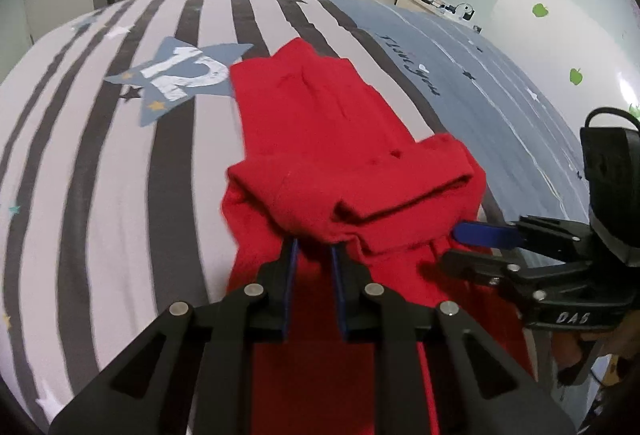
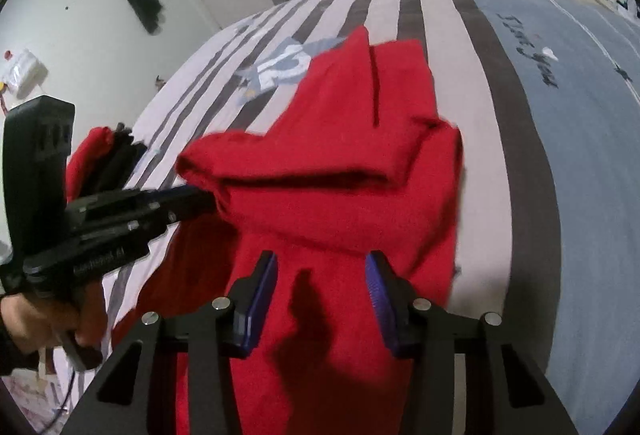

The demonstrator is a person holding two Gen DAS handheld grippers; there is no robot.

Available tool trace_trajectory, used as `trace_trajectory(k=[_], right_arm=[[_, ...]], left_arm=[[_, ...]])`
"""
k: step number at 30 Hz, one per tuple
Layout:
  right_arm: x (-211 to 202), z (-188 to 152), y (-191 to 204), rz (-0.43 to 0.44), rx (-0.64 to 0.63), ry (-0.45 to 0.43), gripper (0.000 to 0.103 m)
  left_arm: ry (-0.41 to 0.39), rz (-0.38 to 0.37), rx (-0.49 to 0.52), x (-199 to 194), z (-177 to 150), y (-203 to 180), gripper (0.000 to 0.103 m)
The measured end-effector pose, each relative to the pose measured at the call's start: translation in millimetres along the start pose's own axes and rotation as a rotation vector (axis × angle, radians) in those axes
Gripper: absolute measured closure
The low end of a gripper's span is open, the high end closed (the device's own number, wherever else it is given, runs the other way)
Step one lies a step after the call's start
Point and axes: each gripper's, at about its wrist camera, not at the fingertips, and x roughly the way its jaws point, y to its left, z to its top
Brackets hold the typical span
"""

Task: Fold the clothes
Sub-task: 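Lay the folded hem down and open both tools, then grasp the folded edge with the right tool while the left tool grasps it too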

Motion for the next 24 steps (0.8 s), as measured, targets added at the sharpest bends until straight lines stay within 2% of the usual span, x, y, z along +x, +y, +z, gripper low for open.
trace_trajectory(k=[2,5,8,10,11,13,14,15,16,19,22,24], right_arm=[[9,16,-3,-0.013,-0.001,-0.013,0.061],[16,58,-12,-0.042,0.006,-0.067,0.061],[12,110,-33,-0.035,0.090,-0.146,0.061],[5,134,-43,-0.040,0.121,-0.175,0.061],[1,137,-44,-0.036,0.118,-0.183,0.061],[-8,132,-46,-0.051,0.089,-0.192,0.061],[-11,125,-48,-0.057,0.072,-0.186,0.059],[-8,116,-52,-0.066,0.064,-0.167,0.057],[-6,106,-55,-0.075,0.057,-0.147,0.053],[6,80,-69,-0.109,0.044,-0.080,0.052],[22,67,-84,-0.107,0.071,-0.039,0.052],[25,69,-89,-0.079,0.096,-0.053,0.052]], left_arm=[[-0.021,0.016,0.004,9,15,2,0.089],[-0.097,0.049,-0.003,14,57,11,0.089],[-0.174,0.068,-0.079,14,98,26,0.089],[-0.177,0.067,-0.104,15,108,34,0.087],[-0.163,0.073,-0.101,16,107,36,0.085],[-0.134,0.074,-0.070,18,95,37,0.068],[-0.118,0.072,-0.052,20,87,38,0.063],[-0.102,0.070,-0.033,22,79,39,0.053],[-0.084,0.063,-0.022,25,72,41,0.048],[-0.035,0.042,-0.012,39,58,47,0.048],[-0.021,-0.005,-0.031,51,58,46,0.047],[-0.018,-0.033,-0.047,58,61,45,0.047]])
